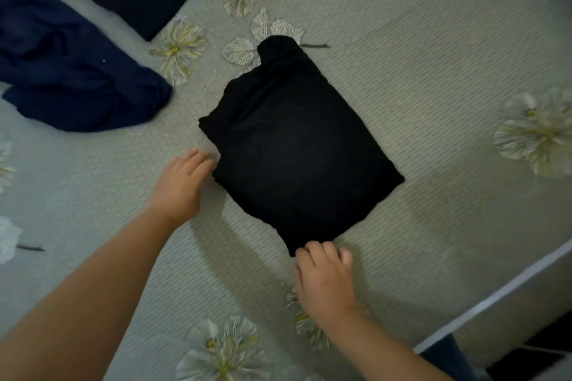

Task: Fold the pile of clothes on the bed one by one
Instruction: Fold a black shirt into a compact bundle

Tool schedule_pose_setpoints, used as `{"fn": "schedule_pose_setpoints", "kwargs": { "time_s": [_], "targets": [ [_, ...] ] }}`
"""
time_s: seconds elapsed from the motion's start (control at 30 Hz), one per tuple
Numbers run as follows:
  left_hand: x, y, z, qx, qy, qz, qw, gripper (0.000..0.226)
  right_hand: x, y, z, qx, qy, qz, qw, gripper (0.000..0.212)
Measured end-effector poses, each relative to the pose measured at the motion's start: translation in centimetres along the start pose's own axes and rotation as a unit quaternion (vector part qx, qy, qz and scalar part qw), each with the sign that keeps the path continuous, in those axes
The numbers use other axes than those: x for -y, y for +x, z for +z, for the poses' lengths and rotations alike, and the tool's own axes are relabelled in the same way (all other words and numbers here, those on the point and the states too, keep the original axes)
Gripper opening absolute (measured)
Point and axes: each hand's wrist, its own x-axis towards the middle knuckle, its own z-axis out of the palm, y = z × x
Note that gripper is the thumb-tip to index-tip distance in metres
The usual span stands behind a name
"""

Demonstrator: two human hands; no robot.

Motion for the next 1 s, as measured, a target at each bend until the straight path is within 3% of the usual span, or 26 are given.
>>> {"fn": "schedule_pose_setpoints", "kwargs": {
  "time_s": [0.07, 0.13, 0.2, 0.27, 0.37, 0.5, 0.63, 0.73, 0.83, 0.87, 0.93, 1.0],
  "targets": [
    [0.8, -0.7, 0.7, -0.027, -0.015, 0.035, 0.999, 0.054, -0.1, 0.3, -0.1, -0.069, 0.006, -0.001, 0.998, 0.047],
    [0.3, -0.6, 0.6, -0.066, 0.016, 0.15, 0.986, 0.051, 0.4, 1.5, -0.7, -0.091, -0.016, 0.011, 0.996, 0.068],
    [-0.7, 0.2, 0.6, -0.076, 0.06, 0.275, 0.957, 0.062, 1.3, 3.1, -0.9, -0.034, -0.054, 0.047, 0.997, 0.087],
    [-1.8, 1.5, 0.6, -0.033, 0.097, 0.332, 0.938, 0.086, 2.3, 4.6, -0.7, 0.06, -0.088, 0.077, 0.991, 0.098],
    [-2.3, 4.0, 1.4, 0.073, 0.112, 0.304, 0.943, 0.105, 1.8, 5.6, 2.2, 0.143, -0.083, 0.059, 0.984, 0.1],
    [-1.8, 5.7, 2.1, 0.146, 0.106, 0.287, 0.941, 0.107, 1.2, 6.5, 2.3, 0.15, -0.101, 0.095, 0.979, 0.097],
    [-1.6, 5.4, 2.1, 0.104, 0.066, 0.284, 0.951, 0.087, -0.5, 6.6, 2.3, 0.145, -0.053, 0.04, 0.987, 0.074],
    [-3.6, 5.1, 1.3, -0.002, 0.069, 0.29, 0.955, 0.079, -1.6, 6.8, 0.6, 0.115, -0.056, 0.01, 0.992, 0.074],
    [-6.0, 5.0, 1.5, -0.063, 0.014, 0.219, 0.974, 0.064, -3.4, 7.3, -2.3, 0.091, -0.057, -0.005, 0.994, 0.064],
    [-7.0, 5.0, 1.5, -0.076, -0.01, 0.2, 0.977, 0.061, -4.3, 7.3, -3.3, 0.118, -0.047, -0.009, 0.992, 0.062],
    [-9.6, 5.1, 0.8, -0.102, -0.036, 0.181, 0.978, 0.057, -6.4, 7.2, -5.6, 0.141, -0.05, -0.012, 0.989, 0.061],
    [-12.4, 5.6, -0.7, -0.122, -0.041, 0.176, 0.976, 0.059, -8.6, 6.9, -8.1, 0.113, -0.058, -0.018, 0.992, 0.061]
  ]
}}
